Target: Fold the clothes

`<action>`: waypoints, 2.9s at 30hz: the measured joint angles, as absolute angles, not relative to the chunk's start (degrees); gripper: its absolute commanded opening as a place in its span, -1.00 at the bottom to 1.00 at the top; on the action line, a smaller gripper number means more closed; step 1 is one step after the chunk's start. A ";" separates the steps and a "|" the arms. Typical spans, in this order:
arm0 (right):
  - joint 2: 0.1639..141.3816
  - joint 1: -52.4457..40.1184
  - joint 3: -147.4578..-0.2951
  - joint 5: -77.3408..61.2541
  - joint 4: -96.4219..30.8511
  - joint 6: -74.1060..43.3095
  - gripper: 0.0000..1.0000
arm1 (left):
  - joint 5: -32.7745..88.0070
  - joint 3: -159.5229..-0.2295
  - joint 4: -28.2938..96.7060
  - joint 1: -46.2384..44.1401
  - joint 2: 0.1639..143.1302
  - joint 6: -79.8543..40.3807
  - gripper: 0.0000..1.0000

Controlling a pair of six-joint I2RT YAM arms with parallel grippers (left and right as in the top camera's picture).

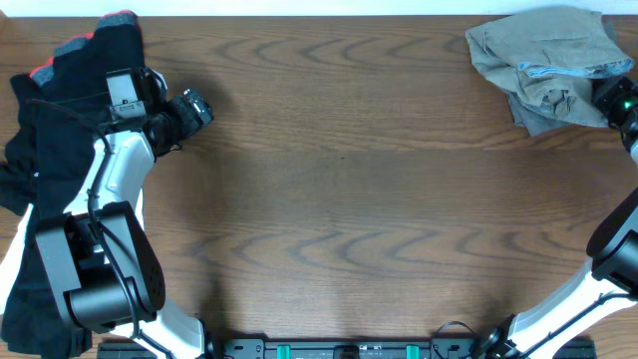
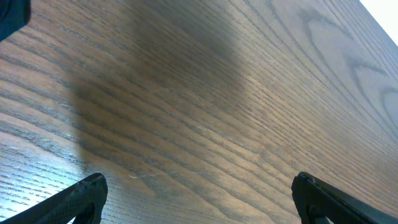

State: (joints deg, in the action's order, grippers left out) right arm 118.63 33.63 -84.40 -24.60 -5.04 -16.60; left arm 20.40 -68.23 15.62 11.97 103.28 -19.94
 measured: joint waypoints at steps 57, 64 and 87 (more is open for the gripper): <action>106.10 31.18 -84.20 -22.37 -14.00 0.47 0.08 | 20.40 -68.23 15.62 11.97 103.28 -19.94 0.93; 105.41 31.20 -85.01 -15.44 -4.51 1.17 0.54 | 20.40 -68.23 15.64 11.97 103.28 -19.97 0.93; 130.26 33.58 -85.19 -11.79 4.84 2.55 0.87 | 20.40 -68.23 15.64 11.97 103.28 -19.94 0.96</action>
